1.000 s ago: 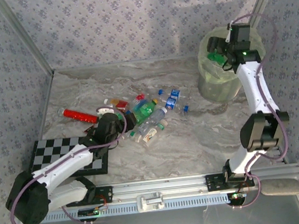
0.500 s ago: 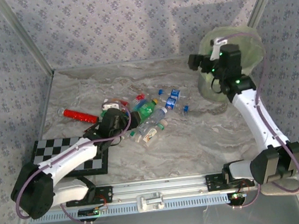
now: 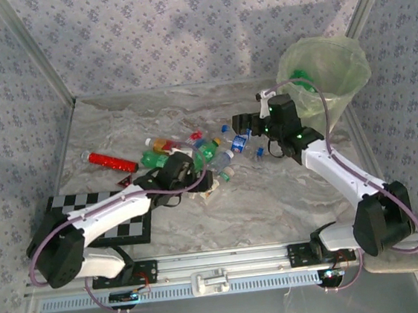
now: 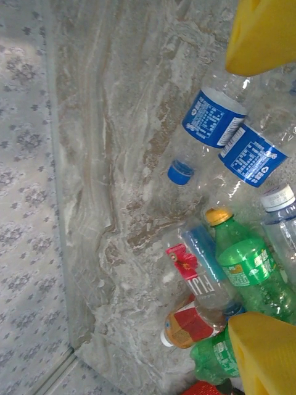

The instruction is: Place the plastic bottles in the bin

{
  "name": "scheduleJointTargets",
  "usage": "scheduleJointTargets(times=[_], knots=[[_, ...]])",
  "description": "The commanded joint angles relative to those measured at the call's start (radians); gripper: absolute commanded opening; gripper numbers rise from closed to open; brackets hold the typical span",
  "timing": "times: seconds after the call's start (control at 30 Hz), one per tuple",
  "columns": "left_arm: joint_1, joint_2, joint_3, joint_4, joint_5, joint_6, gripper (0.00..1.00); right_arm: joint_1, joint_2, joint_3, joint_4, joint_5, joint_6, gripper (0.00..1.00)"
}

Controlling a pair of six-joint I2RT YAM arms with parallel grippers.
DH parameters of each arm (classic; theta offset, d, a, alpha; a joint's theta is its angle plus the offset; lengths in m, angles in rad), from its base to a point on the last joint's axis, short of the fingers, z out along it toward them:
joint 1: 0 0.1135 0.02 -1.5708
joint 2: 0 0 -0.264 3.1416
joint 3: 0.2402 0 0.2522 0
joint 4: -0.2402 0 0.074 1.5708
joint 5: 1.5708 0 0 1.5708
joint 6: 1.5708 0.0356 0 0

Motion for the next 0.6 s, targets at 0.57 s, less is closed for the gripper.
scheduleJointTargets(times=[0.57], knots=[[-0.178,0.257,0.248,-0.272,-0.01,0.156,0.9,-0.023,-0.088,-0.06,-0.02,0.078,0.01,1.0]])
